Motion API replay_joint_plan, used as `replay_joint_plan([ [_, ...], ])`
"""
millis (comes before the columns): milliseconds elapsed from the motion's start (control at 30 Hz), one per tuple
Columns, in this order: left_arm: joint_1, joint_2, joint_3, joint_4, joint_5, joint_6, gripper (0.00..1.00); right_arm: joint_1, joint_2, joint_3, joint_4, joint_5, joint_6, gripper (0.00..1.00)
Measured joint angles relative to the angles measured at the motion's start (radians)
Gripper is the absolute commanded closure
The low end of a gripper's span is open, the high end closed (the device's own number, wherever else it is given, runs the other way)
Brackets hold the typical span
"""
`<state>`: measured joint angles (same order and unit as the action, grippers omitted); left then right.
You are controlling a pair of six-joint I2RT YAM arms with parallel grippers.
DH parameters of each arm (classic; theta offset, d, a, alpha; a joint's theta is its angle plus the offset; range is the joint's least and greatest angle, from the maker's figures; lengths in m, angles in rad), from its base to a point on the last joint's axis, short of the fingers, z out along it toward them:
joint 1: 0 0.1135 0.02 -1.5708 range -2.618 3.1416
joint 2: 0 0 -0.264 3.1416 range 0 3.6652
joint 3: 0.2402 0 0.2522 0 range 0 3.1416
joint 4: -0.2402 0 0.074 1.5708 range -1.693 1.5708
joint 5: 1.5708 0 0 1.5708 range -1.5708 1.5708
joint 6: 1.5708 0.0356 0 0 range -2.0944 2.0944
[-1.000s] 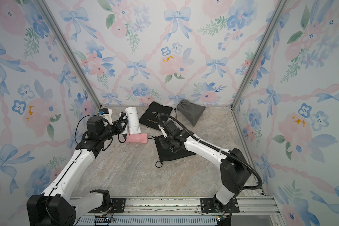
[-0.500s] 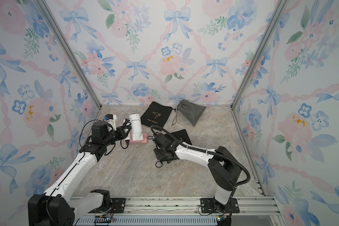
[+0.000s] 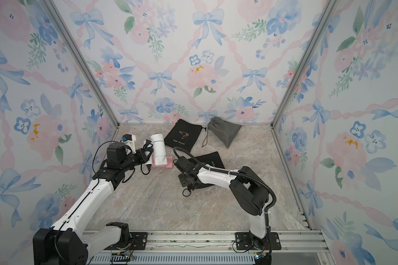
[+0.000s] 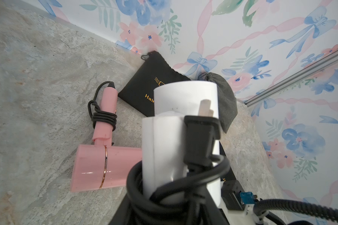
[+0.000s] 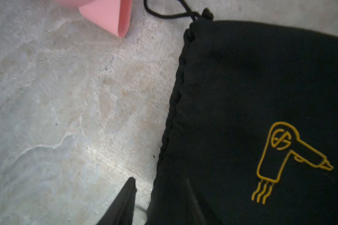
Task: Pack away hair dryers
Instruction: Open the drawstring bag at the center of the board.
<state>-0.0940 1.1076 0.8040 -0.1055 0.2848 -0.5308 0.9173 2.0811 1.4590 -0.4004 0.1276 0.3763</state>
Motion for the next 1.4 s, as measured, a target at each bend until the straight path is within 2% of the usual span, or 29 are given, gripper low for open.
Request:
replay_joint_plan([
  [133,0.01,0.0,0.0,0.0,0.002,0.003,0.79,0.0,0.029,0.021,-0.012,-0.008,0.006,0.67],
  [500,0.016,0.0,-0.001,0.0,0.003,0.003,0.79,-0.013,0.044,0.026,-0.021,-0.015,0.02,1.0],
  [800,0.016,0.0,-0.005,0.0,0.003,0.003,0.79,-0.015,0.033,0.005,-0.021,-0.011,0.016,1.0],
  [1133,0.011,0.0,-0.011,0.002,0.004,0.003,0.79,-0.049,-0.145,-0.103,0.01,-0.004,-0.014,1.0],
  [1400,-0.065,0.0,-0.022,0.004,0.006,0.002,0.79,-0.089,-0.223,-0.169,0.056,-0.013,-0.034,1.0],
])
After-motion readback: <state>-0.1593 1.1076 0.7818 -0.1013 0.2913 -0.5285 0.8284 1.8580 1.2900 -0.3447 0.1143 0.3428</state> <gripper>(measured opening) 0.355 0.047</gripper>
